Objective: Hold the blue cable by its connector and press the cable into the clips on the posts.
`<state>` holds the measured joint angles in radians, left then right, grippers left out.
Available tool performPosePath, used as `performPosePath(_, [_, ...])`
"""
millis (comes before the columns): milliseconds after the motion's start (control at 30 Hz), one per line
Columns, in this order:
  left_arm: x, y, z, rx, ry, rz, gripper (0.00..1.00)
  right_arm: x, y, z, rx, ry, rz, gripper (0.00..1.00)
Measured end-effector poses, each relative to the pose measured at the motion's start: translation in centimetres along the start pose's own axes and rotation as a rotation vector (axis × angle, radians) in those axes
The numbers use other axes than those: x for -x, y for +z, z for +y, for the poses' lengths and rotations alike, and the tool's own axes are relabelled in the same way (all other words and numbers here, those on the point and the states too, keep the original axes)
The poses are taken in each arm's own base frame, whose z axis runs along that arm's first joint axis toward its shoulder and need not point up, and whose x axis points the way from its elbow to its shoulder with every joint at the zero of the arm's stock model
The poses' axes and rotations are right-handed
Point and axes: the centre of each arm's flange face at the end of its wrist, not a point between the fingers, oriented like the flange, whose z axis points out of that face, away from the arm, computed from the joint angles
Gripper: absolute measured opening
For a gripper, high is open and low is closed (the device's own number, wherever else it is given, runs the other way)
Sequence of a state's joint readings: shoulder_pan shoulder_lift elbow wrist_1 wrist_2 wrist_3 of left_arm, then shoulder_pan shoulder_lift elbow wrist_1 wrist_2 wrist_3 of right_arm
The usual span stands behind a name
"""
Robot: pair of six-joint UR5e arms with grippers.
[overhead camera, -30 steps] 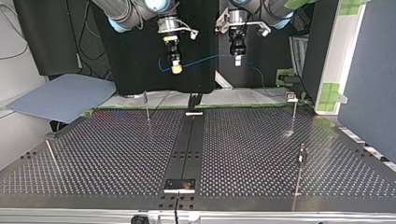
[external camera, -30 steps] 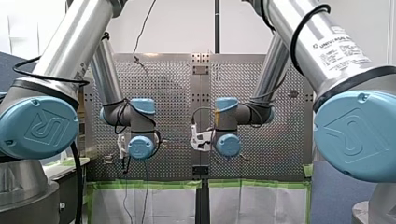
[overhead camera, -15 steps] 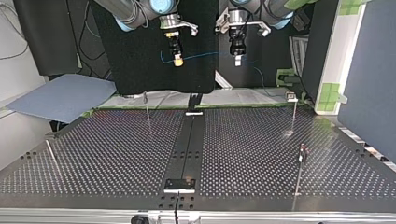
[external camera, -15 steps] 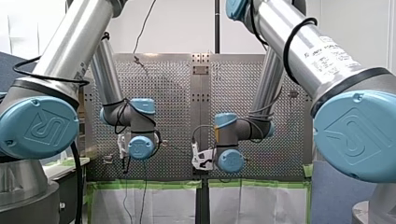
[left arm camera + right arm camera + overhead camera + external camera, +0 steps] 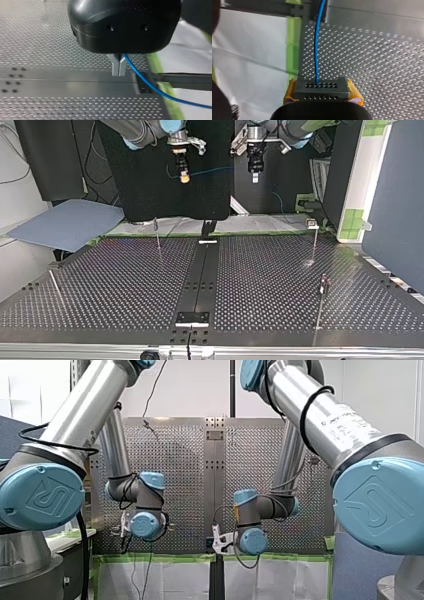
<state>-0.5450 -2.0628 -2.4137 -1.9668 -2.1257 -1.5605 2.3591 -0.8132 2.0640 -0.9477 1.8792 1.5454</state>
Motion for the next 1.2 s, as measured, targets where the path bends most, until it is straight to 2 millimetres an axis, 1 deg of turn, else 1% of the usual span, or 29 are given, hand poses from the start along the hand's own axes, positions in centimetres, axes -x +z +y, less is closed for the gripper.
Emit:
performPosePath(133, [-0.5, -0.2, 0.1, -0.001, 0.019, 0.021, 0.0, 0.2, -0.1, 0.1, 0.001, 0.005, -0.009, 0.0])
performPosePath(500, [-0.6, -0.2, 0.1, -0.001, 0.023, 0.026, 0.0, 0.3, -0.1, 0.1, 0.002, 0.006, -0.011, 0.0])
performPosePath(600, [-0.4, -0.2, 0.0, -0.011, 0.02, 0.026, 0.0, -0.1, 0.1, 0.2, 0.009, 0.014, -0.002, 0.0])
performPosePath(733, [0.5, 0.1, -0.4, -0.03, -0.007, 0.018, 0.0, -1.9, 1.0, 0.1, 0.024, 0.046, 0.025, 0.0])
performPosePath(900, [1.9, 0.4, 0.0, -0.01, -0.053, 0.014, 0.0, -5.5, 2.4, -0.1, 0.002, 0.107, 0.07, 0.0])
performPosePath(1067, [3.8, 0.7, 0.5, 0.044, -0.088, 0.002, 0.0, -9.1, 3.6, -0.2, -0.031, 0.138, 0.11, 0.0])
performPosePath(1200, [5.7, 1.4, 0.5, 0.08, -0.097, -0.021, 0.0, -12.0, 4.4, -0.3, -0.059, 0.149, 0.142, 0.0])
